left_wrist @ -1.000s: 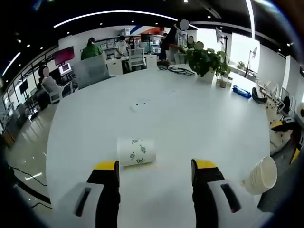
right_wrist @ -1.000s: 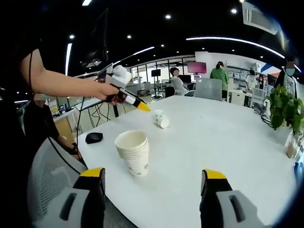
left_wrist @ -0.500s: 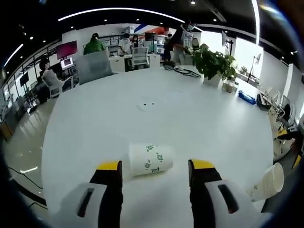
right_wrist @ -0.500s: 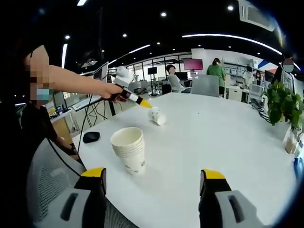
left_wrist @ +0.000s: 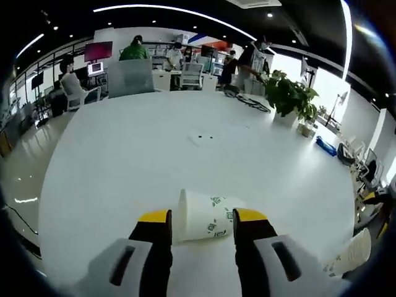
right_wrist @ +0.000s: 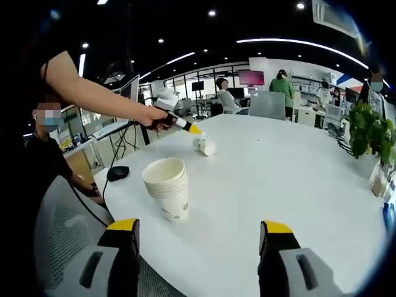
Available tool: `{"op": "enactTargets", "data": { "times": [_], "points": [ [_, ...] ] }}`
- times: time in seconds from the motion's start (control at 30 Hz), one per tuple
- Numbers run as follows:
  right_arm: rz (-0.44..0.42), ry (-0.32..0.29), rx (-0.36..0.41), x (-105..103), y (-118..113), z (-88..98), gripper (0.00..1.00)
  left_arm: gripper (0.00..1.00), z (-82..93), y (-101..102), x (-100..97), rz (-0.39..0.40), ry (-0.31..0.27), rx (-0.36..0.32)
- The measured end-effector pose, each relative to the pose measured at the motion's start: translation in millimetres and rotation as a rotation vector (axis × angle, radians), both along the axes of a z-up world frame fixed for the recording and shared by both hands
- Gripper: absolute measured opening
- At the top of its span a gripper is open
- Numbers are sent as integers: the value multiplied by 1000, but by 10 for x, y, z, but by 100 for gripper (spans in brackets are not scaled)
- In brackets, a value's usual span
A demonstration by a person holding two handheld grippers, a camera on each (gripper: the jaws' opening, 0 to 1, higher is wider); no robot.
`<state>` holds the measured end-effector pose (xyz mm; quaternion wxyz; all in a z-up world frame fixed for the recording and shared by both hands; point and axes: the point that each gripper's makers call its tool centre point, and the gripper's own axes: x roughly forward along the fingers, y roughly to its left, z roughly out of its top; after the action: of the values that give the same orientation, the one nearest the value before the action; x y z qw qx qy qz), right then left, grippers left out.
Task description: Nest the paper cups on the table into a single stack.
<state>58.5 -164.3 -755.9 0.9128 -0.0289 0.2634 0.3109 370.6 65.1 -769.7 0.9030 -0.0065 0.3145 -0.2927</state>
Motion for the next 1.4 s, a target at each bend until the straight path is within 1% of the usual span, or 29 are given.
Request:
{"op": "enactTargets", "data": {
  "times": [0.07,0.17,0.23,0.3,0.37,0.4,0.43,0.5,0.6,0.7,0.73,0.83,0.9,1.07,1.1,1.17,1.2,1.3,1.33,1.4],
  "points": [
    [2,4,-6,-2,4,-14,80,30,-34,-8,5,11,12,-16],
    [5,12,-19,-10,5,-43,79,26,-79,42,149,26,18,-64],
    [7,17,-26,-14,6,-61,79,21,-101,68,234,33,24,-99],
    [9,22,-32,-19,7,-75,79,17,-137,79,277,32,40,-126],
    [10,26,-34,-20,8,-83,78,15,-175,53,252,21,73,-154],
    [10,28,-35,-22,9,-87,78,15,-219,68,251,18,80,-142],
    [10,30,-37,-24,10,-92,78,14,-240,84,268,14,76,-146],
    [13,33,-41,-31,15,-101,78,13,-224,66,255,19,97,-192],
    [21,38,-49,-43,42,-112,78,10,-223,75,243,15,109,-213],
    [30,40,-58,-50,67,-115,78,8,-163,12,123,18,128,-249],
    [34,41,-61,-54,71,-115,77,7,-137,-28,66,4,138,-269],
    [43,40,-65,-63,85,-113,77,5,-106,-85,-70,-31,137,-252],
    [49,38,-67,-69,94,-111,77,4,-65,-124,-154,-46,147,-271],
    [62,28,-74,-81,108,-102,77,0,6,-195,-271,-65,149,-287],
    [64,24,-82,-83,107,-103,77,0,25,-222,-302,-71,146,-286],
    [71,24,-93,-90,109,-115,77,0,19,-263,-367,-100,134,-243],
    [76,22,-96,-97,117,-118,77,0,18,-301,-417,-115,137,-231],
    [85,13,-105,-102,124,-112,77,0,42,-348,-465,-134,133,-220],
    [83,8,-109,-97,117,-110,77,0,74,-373,-491,-138,124,-215],
    [72,3,-141,-81,71,-127,78,0,135,-391,-487,-146,105,-219]
  ]
}}
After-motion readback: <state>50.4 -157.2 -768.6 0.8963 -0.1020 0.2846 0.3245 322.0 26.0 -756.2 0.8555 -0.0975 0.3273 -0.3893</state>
